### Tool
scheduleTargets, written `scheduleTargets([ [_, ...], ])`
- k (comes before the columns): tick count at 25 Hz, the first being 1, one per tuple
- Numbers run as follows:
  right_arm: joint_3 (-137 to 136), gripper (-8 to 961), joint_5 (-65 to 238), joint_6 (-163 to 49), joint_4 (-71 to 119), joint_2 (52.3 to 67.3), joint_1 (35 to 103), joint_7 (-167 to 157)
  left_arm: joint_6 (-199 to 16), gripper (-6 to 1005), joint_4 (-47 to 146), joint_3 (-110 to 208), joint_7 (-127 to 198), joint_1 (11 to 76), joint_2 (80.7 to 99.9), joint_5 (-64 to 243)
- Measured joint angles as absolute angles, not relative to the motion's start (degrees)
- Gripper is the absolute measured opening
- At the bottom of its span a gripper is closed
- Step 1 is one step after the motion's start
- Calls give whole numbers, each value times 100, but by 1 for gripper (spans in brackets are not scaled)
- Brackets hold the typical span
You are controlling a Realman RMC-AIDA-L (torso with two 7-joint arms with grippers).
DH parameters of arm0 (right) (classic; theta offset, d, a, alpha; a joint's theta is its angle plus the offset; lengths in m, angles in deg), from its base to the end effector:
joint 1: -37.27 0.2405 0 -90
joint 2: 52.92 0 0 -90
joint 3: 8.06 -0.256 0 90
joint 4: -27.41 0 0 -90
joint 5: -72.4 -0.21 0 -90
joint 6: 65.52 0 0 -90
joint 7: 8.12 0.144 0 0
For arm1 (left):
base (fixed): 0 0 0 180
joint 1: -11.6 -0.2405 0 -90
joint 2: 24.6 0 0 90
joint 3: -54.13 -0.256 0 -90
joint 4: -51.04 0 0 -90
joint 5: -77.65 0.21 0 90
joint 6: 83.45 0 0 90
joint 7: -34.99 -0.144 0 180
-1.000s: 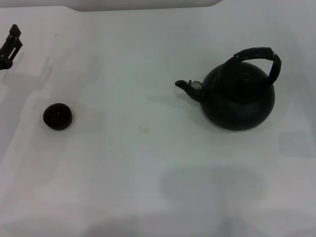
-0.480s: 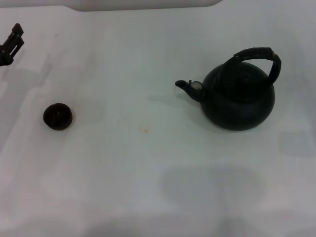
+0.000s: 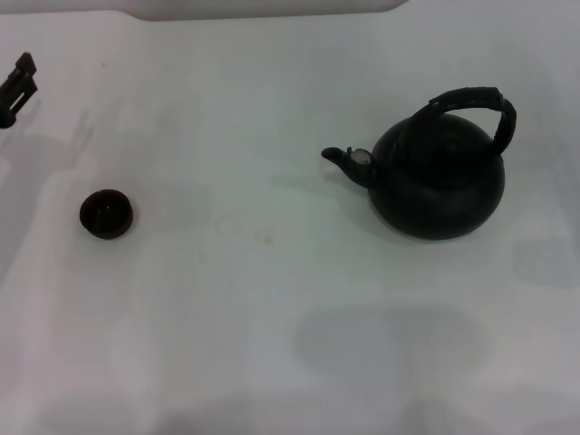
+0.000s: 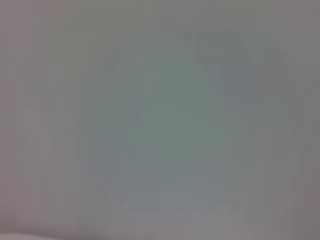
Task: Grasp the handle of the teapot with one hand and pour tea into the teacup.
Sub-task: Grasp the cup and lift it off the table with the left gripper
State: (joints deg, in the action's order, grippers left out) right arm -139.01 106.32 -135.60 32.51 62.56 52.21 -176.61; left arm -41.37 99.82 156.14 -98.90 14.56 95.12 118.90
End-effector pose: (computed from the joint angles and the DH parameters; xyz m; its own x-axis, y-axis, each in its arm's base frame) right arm 0.4136 0.2671 0.0520 0.8168 -0.0345 -0.5759 -0.5752 0.0290 -0.8175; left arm -0.3393 0.3111 0.0348 0.7161 0.1348 0.6848 0.6937 -0.2451 -0.6773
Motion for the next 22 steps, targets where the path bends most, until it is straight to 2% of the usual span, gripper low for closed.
scheduleTargets([
  [8, -13893, 655, 10632, -13403, 3281, 6250, 5268, -17689, -6065, 724, 12052, 14062, -9252, 270, 9488, 12408],
  [15, -13822, 654, 10632, -13379, 3289, 6240, 5265, -17705, -6469, 724, 12450, 13508, -7940, 107, 9470, 13334],
  [22, -13822, 653, 10627, -13256, 3301, 6239, 5221, -17710, -7299, 723, 13526, 12709, -7043, -652, 9488, 14483],
])
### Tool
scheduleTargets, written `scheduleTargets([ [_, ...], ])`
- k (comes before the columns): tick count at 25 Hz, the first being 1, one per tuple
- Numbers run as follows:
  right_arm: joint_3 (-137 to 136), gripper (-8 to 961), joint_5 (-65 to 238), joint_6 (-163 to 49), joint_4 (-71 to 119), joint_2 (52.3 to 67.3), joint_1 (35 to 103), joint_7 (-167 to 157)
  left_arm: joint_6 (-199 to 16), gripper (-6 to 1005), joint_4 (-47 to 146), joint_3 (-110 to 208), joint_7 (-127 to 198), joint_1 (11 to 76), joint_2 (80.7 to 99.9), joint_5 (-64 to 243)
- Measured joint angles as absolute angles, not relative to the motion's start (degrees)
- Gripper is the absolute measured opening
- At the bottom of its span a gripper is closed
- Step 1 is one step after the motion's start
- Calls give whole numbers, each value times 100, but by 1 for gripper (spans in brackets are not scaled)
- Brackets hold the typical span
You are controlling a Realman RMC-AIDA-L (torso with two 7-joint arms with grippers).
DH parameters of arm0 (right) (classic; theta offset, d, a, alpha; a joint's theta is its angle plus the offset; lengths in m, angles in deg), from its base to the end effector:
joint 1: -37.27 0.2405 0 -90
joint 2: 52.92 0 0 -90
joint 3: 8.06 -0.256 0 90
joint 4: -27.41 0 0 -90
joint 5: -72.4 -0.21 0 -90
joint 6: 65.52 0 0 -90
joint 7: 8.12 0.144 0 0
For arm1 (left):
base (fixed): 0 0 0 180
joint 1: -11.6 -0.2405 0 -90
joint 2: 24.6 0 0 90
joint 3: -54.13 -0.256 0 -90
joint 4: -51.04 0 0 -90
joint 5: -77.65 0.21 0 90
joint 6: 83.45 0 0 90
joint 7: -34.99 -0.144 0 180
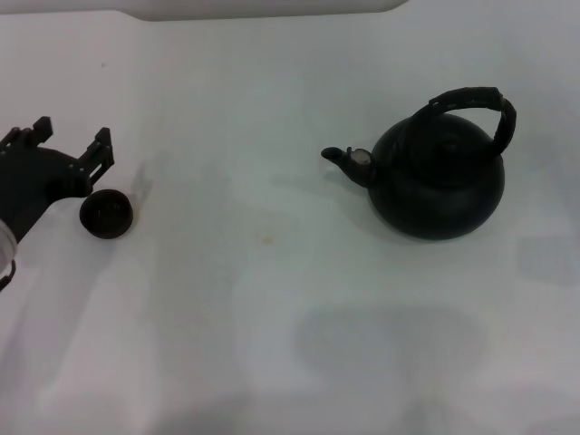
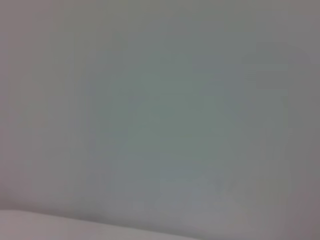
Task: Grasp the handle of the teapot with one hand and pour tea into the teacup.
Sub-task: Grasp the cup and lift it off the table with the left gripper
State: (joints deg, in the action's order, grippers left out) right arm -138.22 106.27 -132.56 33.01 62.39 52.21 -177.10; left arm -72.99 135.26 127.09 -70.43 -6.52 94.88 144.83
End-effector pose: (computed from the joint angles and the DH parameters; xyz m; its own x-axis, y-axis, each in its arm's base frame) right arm 0.4194 0.2684 0.0504 0.8250 -0.0807 -0.5593 -0.5591 0.0271 -0.8286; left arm -0.2760 0.2552 -0.0075 0.7391 0.3348 0.5845 0.6673 -0.2456 -0.7031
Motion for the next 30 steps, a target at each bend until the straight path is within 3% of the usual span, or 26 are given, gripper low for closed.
scheduleTargets([
  [10, -13822, 651, 10632, -12953, 3319, 6240, 5322, -17713, -8186, 735, 14572, 12082, -6999, -1460, 9489, 14400],
  [30, -13822, 648, 10632, -12867, 3277, 6240, 5212, -17713, -8172, 737, 13825, 11655, -7023, -1466, 9385, 13879],
])
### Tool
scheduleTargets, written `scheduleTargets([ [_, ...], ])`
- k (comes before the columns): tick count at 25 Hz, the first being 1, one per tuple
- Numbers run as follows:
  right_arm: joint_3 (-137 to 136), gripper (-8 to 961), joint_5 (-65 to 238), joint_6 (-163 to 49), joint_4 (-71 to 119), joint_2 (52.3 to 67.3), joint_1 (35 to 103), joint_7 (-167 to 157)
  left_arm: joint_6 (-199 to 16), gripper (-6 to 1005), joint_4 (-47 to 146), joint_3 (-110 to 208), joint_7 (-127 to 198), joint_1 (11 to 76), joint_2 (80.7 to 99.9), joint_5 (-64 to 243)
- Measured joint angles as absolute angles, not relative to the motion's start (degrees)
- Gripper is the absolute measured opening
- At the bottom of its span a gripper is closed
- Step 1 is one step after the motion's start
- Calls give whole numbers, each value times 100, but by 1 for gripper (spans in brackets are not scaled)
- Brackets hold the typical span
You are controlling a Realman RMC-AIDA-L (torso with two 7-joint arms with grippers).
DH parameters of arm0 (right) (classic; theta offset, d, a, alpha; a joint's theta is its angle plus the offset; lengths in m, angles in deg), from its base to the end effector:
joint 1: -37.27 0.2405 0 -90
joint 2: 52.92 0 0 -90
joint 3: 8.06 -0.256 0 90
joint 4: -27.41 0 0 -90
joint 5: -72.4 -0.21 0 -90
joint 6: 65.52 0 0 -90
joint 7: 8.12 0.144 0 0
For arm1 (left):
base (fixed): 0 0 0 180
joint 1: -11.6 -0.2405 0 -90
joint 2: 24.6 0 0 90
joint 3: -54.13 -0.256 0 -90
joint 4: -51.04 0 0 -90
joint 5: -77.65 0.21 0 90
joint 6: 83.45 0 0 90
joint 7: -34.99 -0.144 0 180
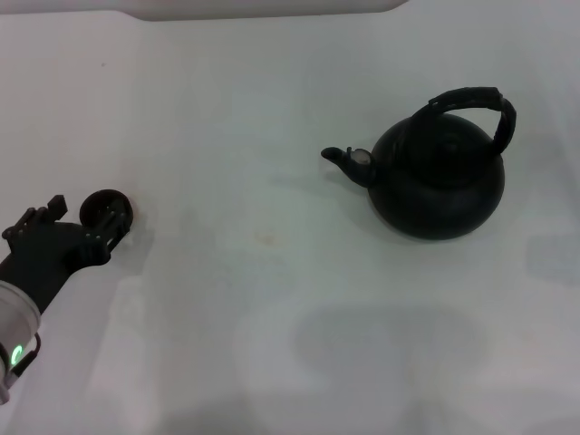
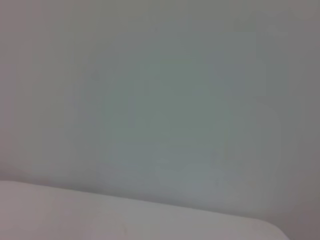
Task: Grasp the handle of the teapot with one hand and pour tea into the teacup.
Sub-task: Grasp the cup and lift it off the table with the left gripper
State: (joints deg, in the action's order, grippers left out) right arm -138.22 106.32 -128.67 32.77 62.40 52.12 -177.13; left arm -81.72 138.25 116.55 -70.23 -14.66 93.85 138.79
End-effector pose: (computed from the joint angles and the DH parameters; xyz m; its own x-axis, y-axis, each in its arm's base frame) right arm 0.4291 0.2658 0.0455 0.8159 -0.1519 -0.5578 -0.5589 0.0398 -0.8283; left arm -0.2803 0.2093 -0.0356 0.6203 0.4667 0.6304 0.7569 -0.1455 -0.6371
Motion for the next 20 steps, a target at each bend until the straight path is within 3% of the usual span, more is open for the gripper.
scheduleTargets([
  [20, -13743, 645, 10632, -12864, 3312, 6240, 5203, -17713, -8215, 821, 13495, 11710, -7069, -1191, 9410, 13832],
])
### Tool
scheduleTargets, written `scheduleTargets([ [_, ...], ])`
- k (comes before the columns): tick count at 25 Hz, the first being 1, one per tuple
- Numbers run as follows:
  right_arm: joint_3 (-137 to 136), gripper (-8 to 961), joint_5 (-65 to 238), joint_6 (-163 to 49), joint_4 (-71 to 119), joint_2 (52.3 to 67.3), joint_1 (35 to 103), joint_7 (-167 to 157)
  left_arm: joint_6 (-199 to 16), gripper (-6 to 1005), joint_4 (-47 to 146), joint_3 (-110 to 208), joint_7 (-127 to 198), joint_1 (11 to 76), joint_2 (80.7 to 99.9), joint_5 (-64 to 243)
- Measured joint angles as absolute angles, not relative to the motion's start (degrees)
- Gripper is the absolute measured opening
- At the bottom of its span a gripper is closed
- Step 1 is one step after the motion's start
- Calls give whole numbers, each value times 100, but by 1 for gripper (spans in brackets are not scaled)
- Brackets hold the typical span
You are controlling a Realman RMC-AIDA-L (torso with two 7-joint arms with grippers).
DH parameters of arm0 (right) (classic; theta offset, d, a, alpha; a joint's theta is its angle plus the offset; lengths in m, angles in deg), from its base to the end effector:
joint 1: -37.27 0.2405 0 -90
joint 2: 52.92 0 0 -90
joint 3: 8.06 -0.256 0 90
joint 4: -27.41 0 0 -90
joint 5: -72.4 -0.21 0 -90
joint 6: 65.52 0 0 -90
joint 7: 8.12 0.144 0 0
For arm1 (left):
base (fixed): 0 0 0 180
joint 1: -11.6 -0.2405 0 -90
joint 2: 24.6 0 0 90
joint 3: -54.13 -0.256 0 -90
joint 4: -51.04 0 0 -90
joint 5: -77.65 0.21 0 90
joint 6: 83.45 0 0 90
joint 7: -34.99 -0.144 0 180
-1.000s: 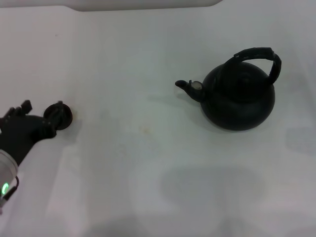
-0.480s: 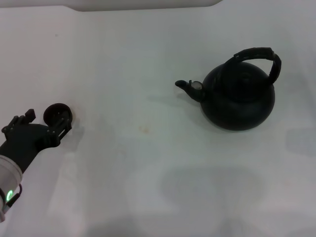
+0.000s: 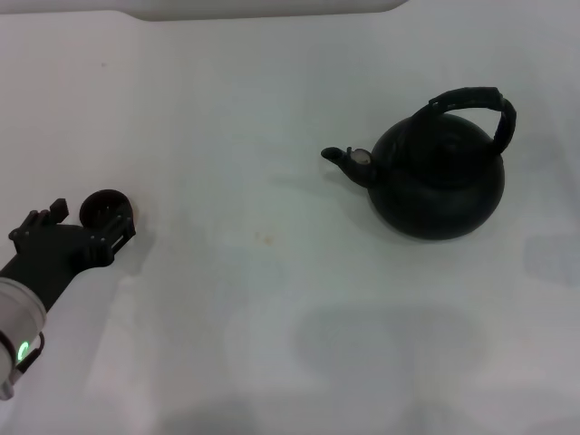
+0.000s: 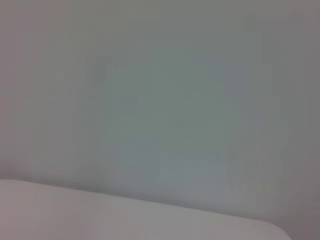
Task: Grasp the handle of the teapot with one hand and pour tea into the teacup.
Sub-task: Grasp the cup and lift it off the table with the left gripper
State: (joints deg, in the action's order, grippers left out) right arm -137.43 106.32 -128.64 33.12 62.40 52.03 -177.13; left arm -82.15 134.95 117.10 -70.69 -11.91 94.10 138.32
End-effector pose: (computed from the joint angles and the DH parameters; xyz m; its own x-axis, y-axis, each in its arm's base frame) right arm 0.4280 0.2664 0.0449 0.8207 -0.1504 -0.5512 -0.5538 0.0276 -0.8322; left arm -0.2879 0.2154 -0.0423 0.6273 0.4841 0.6101 0.7472 -0.1532 -0.6467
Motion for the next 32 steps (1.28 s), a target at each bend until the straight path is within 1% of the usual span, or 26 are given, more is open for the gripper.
scheduleTargets([
  [4, -13743, 645, 10620, -12862, 3316, 6236, 5196, -17713, -8297, 822, 13473, 11722, -7036, -1166, 9408, 13820],
  [18, -13743, 643, 10618, -12853, 3322, 6231, 5230, -17722, -8355, 825, 13159, 11790, -6836, -771, 9393, 13811],
  [32, -13752, 641, 10589, -12864, 3321, 6231, 5233, -17722, -8106, 826, 12688, 11855, -6266, -341, 9304, 13811],
])
